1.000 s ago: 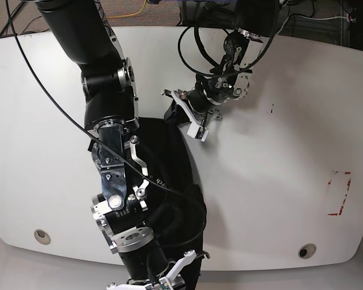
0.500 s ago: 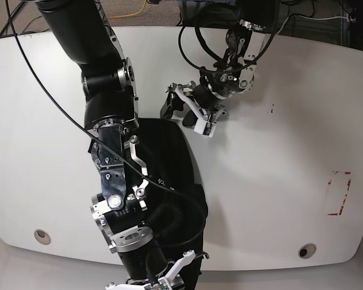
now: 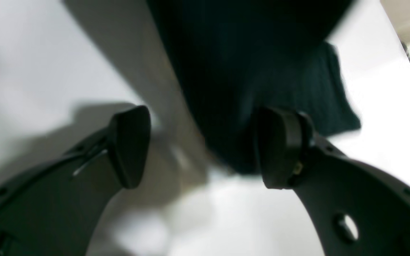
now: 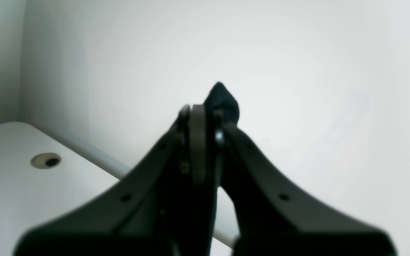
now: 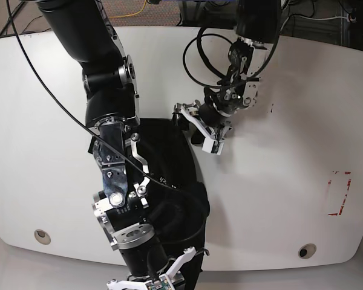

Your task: Layout the t-shirt on the table in an organized manner, then fold the t-shirt properly

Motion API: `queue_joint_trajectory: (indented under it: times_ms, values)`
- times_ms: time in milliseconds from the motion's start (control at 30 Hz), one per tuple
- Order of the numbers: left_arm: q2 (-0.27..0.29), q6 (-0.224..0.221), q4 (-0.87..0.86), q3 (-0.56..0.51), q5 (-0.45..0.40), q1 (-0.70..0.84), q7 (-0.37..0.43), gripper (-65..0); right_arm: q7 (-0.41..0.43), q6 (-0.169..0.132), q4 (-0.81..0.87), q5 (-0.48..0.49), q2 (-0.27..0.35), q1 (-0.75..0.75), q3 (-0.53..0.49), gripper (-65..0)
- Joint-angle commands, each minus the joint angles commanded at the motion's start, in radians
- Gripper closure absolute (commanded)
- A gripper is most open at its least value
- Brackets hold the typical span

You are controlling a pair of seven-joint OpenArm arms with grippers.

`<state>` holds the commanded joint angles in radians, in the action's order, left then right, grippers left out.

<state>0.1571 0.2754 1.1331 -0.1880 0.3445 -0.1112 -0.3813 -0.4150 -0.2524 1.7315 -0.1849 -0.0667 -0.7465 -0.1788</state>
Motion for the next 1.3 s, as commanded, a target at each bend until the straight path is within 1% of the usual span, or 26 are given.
queue_joint_trajectory:
  times_ms: [100, 167, 200, 233, 333, 367, 400, 467, 500, 600, 700, 767, 800, 867, 1100, 1200, 1300]
  values:
    - [0.000, 0.000, -0.060, -0.012, 0.000, -0.038, 0.031, -44.6, 0.000, 0.000, -0.003, 0.000, 0.000, -0.015, 0.000, 0.0]
    - [0.000, 0.000, -0.114, -0.044, 0.000, -0.069, 0.057, -44.3, 0.000, 0.000, -0.005, 0.000, 0.000, -0.023, 0.000, 0.0]
    - [0.000, 0.000, -0.123, -0.054, 0.000, -0.074, 0.061, -43.8, 0.000, 0.000, -0.005, 0.000, 0.000, -0.023, 0.000, 0.0]
    - [0.000, 0.000, -0.137, -0.071, 0.000, -0.081, 0.061, -41.3, 0.000, 0.000, -0.005, 0.000, 0.000, -0.031, 0.000, 0.0]
    - [0.000, 0.000, -0.149, -0.100, 0.000, -0.092, 0.061, -28.9, 0.000, 0.000, -0.005, 0.000, 0.000, -0.041, 0.000, 0.0]
    - [0.000, 0.000, -0.147, -0.103, 0.000, -0.092, 0.061, -21.0, 0.000, 0.000, -0.005, 0.000, 0.000, -0.044, 0.000, 0.0]
    - [0.000, 0.000, -0.147, -0.103, 0.000, -0.091, 0.061, -16.0, 0.000, 0.002, -0.006, 0.000, 0.000, -0.051, 0.000, 0.0]
    - [0.000, 0.000, -0.147, -0.103, 0.000, -0.087, 0.061, -3.6, 0.000, 0.003, -0.008, 0.000, 0.002, -0.068, 0.000, 0.0]
    - [0.000, 0.000, -0.147, -0.101, 0.000, -0.087, 0.061, 0.0, 0.000, 0.006, -0.015, 0.000, 0.003, -0.077, 0.002, 0.0]
    - [0.000, 0.000, -0.143, -0.098, 0.002, -0.084, 0.060, 0.0, 0.000, 0.008, -0.046, 0.000, 0.005, -0.106, 0.031, 0.0]
    - [-0.004, 0.000, -0.101, -0.087, 0.002, -0.057, 0.058, 0.0, 0.000, 0.008, -0.060, 0.006, 0.005, -0.137, 0.063, 0.0]
    - [-0.043, 0.000, -0.034, -0.069, 0.002, -0.023, 0.054, 0.0, 0.000, 0.006, -0.089, 0.006, 0.005, -0.164, 0.086, 0.0]
    - [-0.052, 0.000, -0.008, -0.061, 0.002, -0.014, 0.043, 0.0, 0.000, 0.006, -0.101, 0.006, 0.005, -0.175, 0.092, 0.0]
    - [-0.072, 0.000, 0.057, -0.044, 0.002, 0.000, 0.003, 0.0, 0.000, 0.006, -0.129, 0.006, 0.005, -0.203, 0.101, 0.0]
    - [-0.144, 0.000, 0.319, 0.041, 0.000, 0.006, -0.192, -0.3, 0.000, 0.002, -0.192, 0.008, 0.009, -0.282, 0.147, 0.0]
    - [-0.175, 0.000, 0.404, 0.066, 0.000, -0.003, -0.241, -0.3, 0.000, 0.002, -0.204, 0.008, 0.009, -0.304, 0.147, 0.0]
    - [-0.230, 0.002, 0.517, 0.095, 0.000, -0.037, -0.296, -0.4, 0.000, 0.002, -0.207, 0.005, 0.009, -0.321, 0.147, 0.0]
